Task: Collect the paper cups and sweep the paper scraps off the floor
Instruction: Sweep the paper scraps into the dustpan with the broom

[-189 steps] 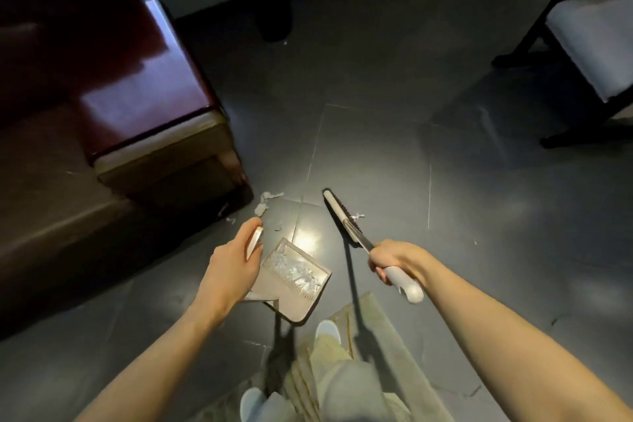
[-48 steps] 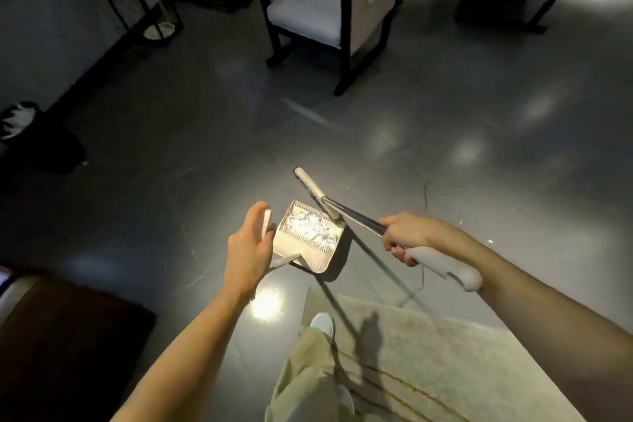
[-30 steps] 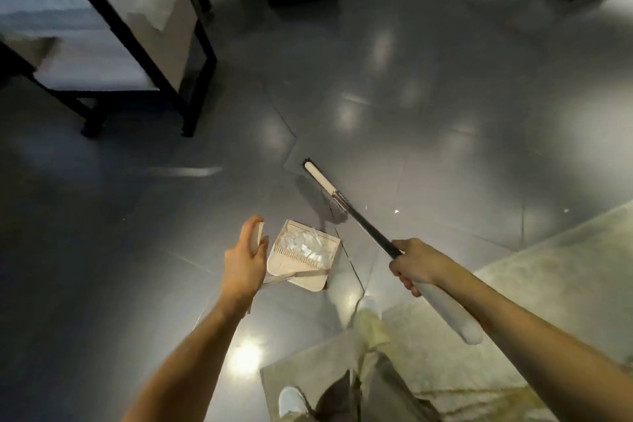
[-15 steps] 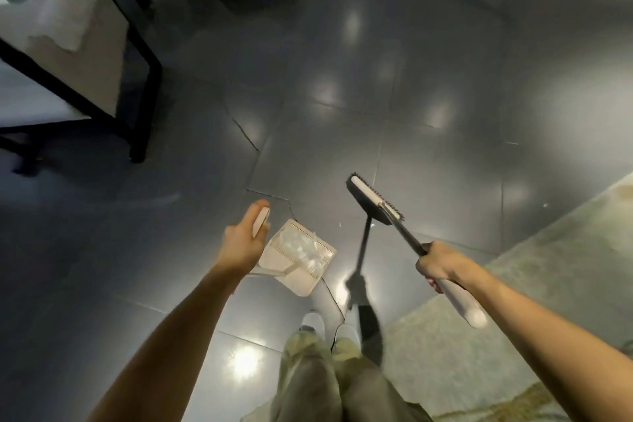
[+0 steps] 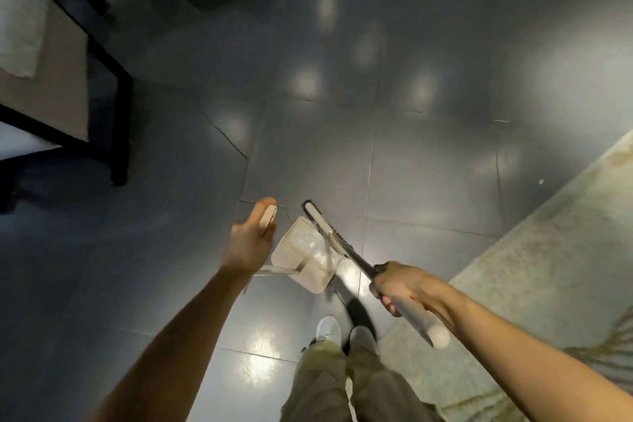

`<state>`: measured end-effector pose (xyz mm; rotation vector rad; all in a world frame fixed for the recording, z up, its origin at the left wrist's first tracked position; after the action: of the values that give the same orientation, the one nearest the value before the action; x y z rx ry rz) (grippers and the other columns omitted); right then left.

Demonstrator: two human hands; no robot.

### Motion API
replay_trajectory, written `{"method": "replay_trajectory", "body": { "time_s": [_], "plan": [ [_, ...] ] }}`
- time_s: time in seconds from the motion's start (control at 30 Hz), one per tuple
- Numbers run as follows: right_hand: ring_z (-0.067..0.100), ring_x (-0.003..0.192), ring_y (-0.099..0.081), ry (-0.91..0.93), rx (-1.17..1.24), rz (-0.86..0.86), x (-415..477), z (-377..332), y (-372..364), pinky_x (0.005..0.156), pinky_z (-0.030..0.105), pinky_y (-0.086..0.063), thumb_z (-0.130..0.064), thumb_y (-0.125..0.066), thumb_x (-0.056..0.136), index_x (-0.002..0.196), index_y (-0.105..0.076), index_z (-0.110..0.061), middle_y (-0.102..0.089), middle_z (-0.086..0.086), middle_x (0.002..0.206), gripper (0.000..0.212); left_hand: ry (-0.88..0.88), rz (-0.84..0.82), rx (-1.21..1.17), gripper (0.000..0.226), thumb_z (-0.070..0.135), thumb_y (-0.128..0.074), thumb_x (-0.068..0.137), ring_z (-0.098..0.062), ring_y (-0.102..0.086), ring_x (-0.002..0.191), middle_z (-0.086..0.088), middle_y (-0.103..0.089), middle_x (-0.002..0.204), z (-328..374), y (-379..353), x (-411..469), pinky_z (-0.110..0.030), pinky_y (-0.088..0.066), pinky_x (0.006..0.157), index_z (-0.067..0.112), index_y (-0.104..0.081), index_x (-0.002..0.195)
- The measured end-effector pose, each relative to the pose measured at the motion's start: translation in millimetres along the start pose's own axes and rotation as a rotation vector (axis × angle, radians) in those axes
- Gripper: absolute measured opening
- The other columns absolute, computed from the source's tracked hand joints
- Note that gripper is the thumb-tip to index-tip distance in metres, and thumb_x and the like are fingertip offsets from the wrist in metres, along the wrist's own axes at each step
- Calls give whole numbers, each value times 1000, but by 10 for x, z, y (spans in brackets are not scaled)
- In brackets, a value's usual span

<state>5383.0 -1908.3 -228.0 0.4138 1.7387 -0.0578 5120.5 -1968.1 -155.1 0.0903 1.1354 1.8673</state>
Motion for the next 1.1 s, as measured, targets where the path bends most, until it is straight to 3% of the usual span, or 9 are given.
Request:
{"method": "replay_trajectory", "body": {
  "time_s": [0.1, 0.27, 0.4, 0.47, 0.57, 0.77, 0.87, 0.93, 1.1],
  "plan": [
    [15, 54, -47, -3, 33, -39, -188, -59, 33, 55, 24, -42, -5, -46, 86, 95, -59, -6, -49, 4, 60, 16, -14, -5, -51, 44, 30, -43, 98, -30, -63, 90, -11, -61, 106, 24, -6, -16, -39, -55, 83, 18, -39, 139],
    [14, 47, -35, 26, 47, -77, -512, -14, 255, 43, 20, -31, -1, -44, 81, 85, -54, -7, -41, 3, 53, 12, 93, -92, -165, 44, 35, -43, 98, -41, -55, 112, -16, -54, 126, -1, -90, -52, -53, -49, 94, 27, -35, 140],
    [14, 43, -32, 42, 97, -46, -688, 103, 657, 40, 19, -28, 1, -45, 81, 102, -60, -5, -39, 2, 46, 27, -30, -173, -157, 42, 29, -45, 98, -30, -51, 120, -6, -49, 133, 417, -285, -73, -42, -44, 97, 25, -39, 140],
    [13, 40, -31, 43, 164, -24, -747, 196, 895, 38, 16, -28, 3, -44, 82, 119, -56, -2, -38, 3, 44, 39, -101, -200, -123, 36, 25, -47, 98, -23, -54, 110, -4, -53, 124, 660, -386, -24, -37, -47, 89, 27, -45, 134],
    [12, 37, -31, 53, 239, 13, -802, 366, 1259, 37, 15, -27, 5, -43, 82, 120, -54, -2, -37, 3, 44, 40, -146, -173, -49, 27, 24, -51, 97, -22, -56, 89, -4, -59, 104, 921, -461, 132, -31, -44, 75, 33, -52, 122],
    [10, 30, -30, 66, 391, 75, -851, 661, 2162, 33, 11, -28, 9, -39, 84, 137, -42, 5, -36, 3, 42, 53, -213, -164, -59, 31, 26, -54, 94, -25, -58, 79, -1, -62, 94, 1640, -662, 379, -32, -46, 71, 56, -48, 97],
    [8, 26, -32, 53, 451, 64, -897, 845, 2658, 32, 10, -27, 8, -37, 86, 119, -51, -8, -35, 1, 39, 39, -229, -127, -103, 33, 25, -55, 93, -28, -57, 80, -5, -62, 93, 2102, -839, 509, -33, -46, 76, 57, -49, 97],
    [8, 25, -31, 47, 485, 91, -936, 998, 3005, 32, 9, -26, 8, -37, 87, 106, -44, -10, -35, 2, 38, 28, -251, -119, -113, 31, 24, -54, 94, -26, -53, 73, -7, -61, 90, 2442, -1020, 580, -33, -46, 73, 54, -49, 100],
    [9, 25, -32, 40, 541, 153, -938, 1388, 3717, 32, 9, -27, 8, -38, 85, 94, -45, -11, -36, 2, 39, 23, -332, -128, -102, 27, 24, -51, 94, -23, -44, 61, -5, -55, 74, 3270, -1529, 824, -39, -48, 69, 48, -44, 105]
  ]
}}
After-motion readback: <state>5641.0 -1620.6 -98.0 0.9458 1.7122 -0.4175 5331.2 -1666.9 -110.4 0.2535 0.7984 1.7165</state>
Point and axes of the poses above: each hand's wrist, its own x-axis towards the middle knuckle, its own y-axis out of the back of the hand, z = x × y, the point moved 10 cm from there along x, towards the middle knuckle
